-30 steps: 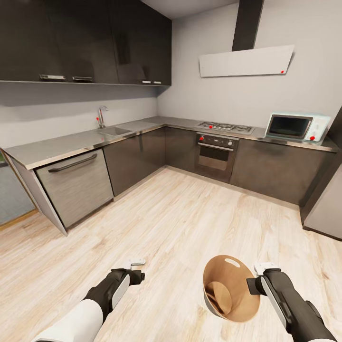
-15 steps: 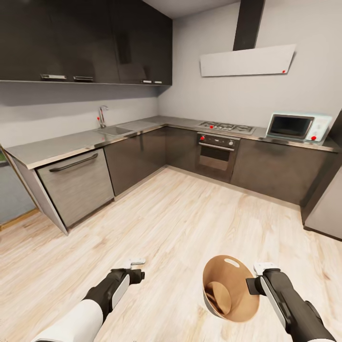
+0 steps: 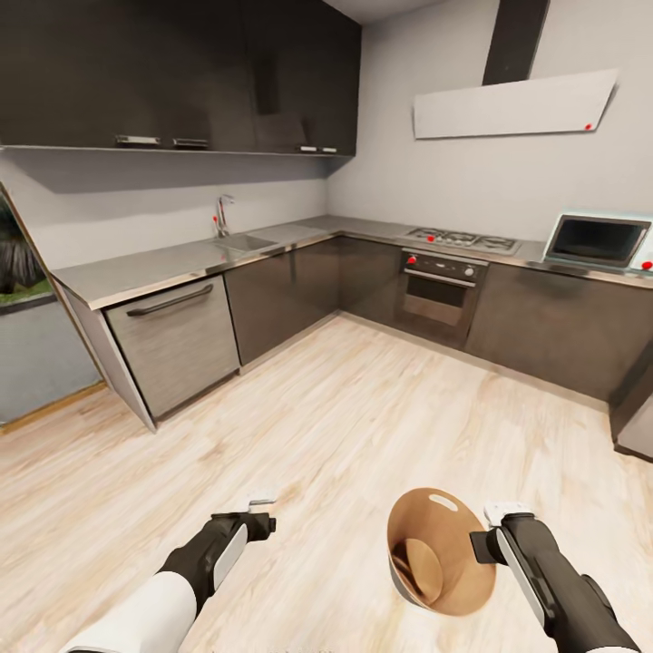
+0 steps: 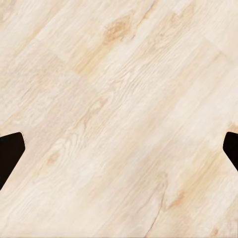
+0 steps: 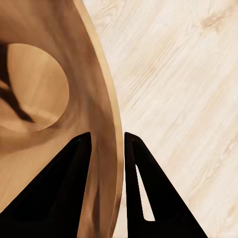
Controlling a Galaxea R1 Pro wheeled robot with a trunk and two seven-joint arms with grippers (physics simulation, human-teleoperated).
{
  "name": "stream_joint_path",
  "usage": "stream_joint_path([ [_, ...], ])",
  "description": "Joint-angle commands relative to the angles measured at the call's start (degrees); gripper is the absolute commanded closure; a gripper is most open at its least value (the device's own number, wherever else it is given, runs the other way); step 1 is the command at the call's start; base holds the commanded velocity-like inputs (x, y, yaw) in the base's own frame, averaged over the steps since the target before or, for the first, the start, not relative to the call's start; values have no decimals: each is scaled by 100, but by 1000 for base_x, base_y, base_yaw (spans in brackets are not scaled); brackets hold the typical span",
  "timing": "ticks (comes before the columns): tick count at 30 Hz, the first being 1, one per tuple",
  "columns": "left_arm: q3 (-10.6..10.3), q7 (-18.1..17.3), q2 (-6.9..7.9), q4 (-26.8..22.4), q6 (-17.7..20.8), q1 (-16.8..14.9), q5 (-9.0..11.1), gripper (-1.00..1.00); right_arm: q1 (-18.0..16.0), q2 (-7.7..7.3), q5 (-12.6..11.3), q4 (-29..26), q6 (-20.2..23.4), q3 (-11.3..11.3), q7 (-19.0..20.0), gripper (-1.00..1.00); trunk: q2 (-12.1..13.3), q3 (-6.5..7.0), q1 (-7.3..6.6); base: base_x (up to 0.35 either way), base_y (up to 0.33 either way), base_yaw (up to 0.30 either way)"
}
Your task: Put the three can of soda from the living room inside the tash can in the kitchen.
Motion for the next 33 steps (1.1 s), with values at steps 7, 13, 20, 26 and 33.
stream_joint_path([
  [7,0,0,22,-6,-5,0,7,-100,-2,-5,-45,2,-2,1,-8,100,0,-50,0,0,0,198],
  [13,-4,0,39,-7,-154,0,12,-100,-2,-5,-40,7,-2,1,-12,100,0,-93,0,0,0,199],
  [20,-3,0,47,-7,-200,0,16,-100,-2,-9,-38,8,-2,1,-12,100,0,-143,0,0,0,199],
  [26,6,0,51,-7,-203,-4,37,-100,-2,-10,-38,21,-2,0,-12,100,0,-187,0,0,0,200],
  [33,16,0,51,-1,-194,-8,36,-100,-2,-11,-35,27,-2,1,-14,100,0,-237,0,0,0,201],
])
